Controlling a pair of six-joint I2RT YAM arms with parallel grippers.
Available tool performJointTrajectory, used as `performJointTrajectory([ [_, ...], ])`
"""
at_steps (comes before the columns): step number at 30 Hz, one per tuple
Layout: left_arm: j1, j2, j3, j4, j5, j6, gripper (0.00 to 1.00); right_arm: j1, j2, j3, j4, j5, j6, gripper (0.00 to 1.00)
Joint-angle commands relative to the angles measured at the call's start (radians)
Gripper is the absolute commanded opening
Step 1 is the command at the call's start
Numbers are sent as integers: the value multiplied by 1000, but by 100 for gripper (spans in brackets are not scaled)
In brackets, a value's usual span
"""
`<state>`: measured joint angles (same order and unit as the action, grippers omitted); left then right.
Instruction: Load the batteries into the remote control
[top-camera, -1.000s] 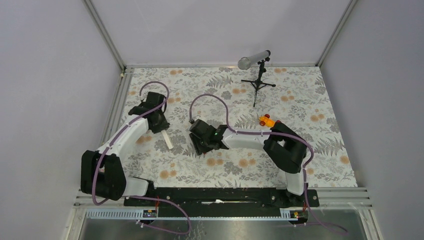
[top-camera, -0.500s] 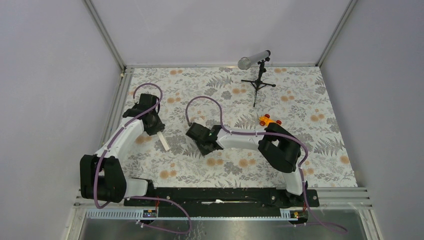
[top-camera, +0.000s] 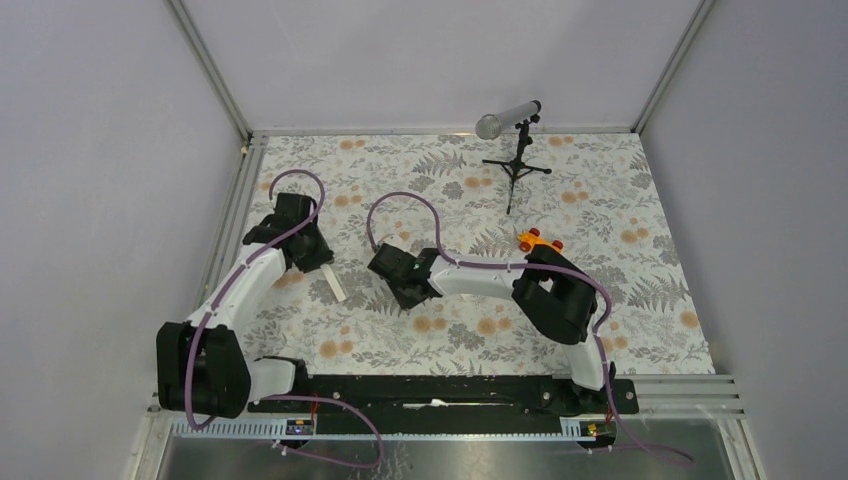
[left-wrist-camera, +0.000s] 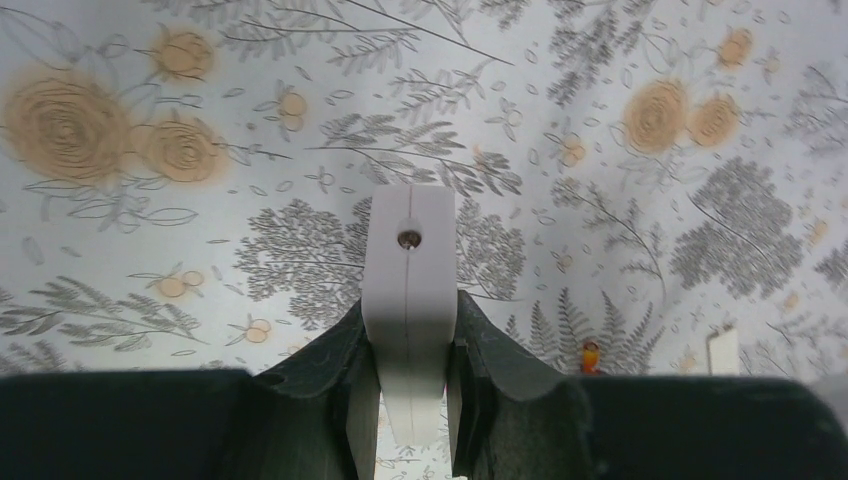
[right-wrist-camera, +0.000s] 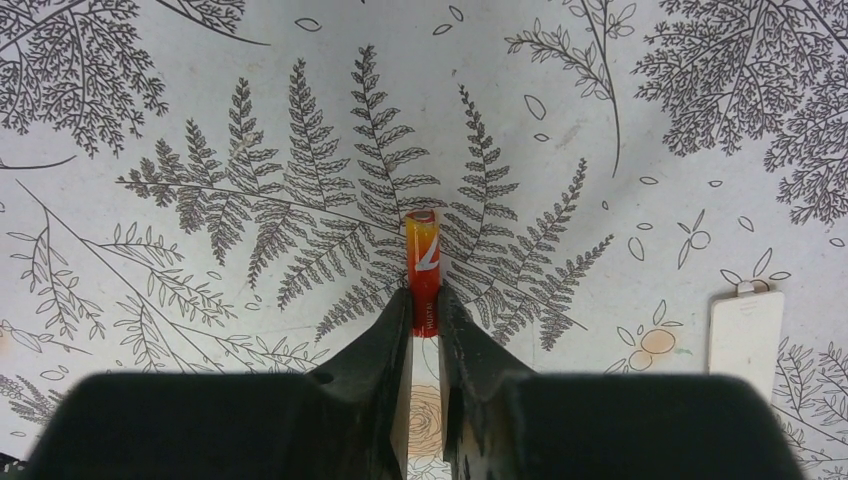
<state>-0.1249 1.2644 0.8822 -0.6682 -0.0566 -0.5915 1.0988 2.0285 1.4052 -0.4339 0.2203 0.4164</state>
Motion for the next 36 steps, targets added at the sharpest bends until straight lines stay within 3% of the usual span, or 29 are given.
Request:
performJointTrajectory([
  [1,4,-80,-58,140,171,19,0,6,-54,0,-42,36,24,3],
  [9,-84,-166,-204,523,443,-35,0,-33,-294,-52,-91,-21,84,4],
  [15,-153,-158,-262,862,585,-128,0,-103,-459,-58,-136,-158,96,6],
  [20,-164,-117,-289,1035,669,-228,0,-162,-514,-32,-200,-271,110,7],
  [23,-178,-100,-284,1011,625,-250,0,-167,-520,-21,-212,-249,102,7],
  [28,-177,-120,-251,764,332,-195,0,-169,-471,-85,-136,-249,58,13],
  [32,-151,-179,-195,534,113,-156,0,-168,-413,-124,-59,-274,9,32],
  [36,-126,-266,-166,317,-145,-159,0,-156,-306,-75,-46,-257,66,46],
])
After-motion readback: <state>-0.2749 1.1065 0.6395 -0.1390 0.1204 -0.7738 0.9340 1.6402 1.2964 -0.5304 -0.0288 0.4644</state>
